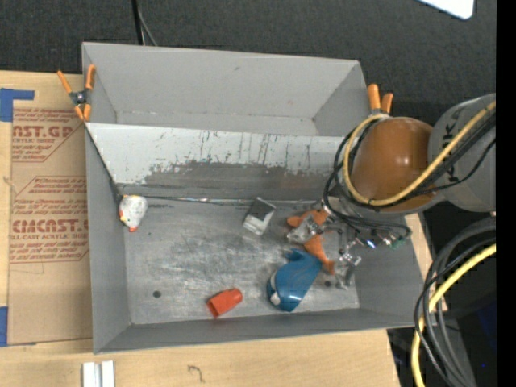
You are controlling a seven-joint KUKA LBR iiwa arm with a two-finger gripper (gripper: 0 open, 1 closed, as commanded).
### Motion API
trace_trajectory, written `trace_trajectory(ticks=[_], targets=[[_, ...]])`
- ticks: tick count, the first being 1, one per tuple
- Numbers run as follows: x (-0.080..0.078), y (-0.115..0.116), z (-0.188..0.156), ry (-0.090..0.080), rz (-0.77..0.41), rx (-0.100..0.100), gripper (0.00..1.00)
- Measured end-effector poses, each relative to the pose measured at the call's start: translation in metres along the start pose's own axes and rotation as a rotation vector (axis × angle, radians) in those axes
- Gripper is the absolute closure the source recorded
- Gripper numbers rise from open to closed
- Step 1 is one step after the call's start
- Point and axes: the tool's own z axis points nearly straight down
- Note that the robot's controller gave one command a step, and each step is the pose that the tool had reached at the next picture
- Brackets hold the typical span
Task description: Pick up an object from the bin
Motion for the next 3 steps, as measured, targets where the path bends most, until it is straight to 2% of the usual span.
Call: trace_trajectory(ticks=[1, 2, 3], targets=[[-0.009, 0.079, 0.019, -0.022, -0.178, 0.011, 1.0], [-0.009, 0.079, 0.019, -0.022, -0.178, 0.011, 1.0], [-0.007, 0.083, -0.019, 0.006, -0.198, -0.014, 1.0]])
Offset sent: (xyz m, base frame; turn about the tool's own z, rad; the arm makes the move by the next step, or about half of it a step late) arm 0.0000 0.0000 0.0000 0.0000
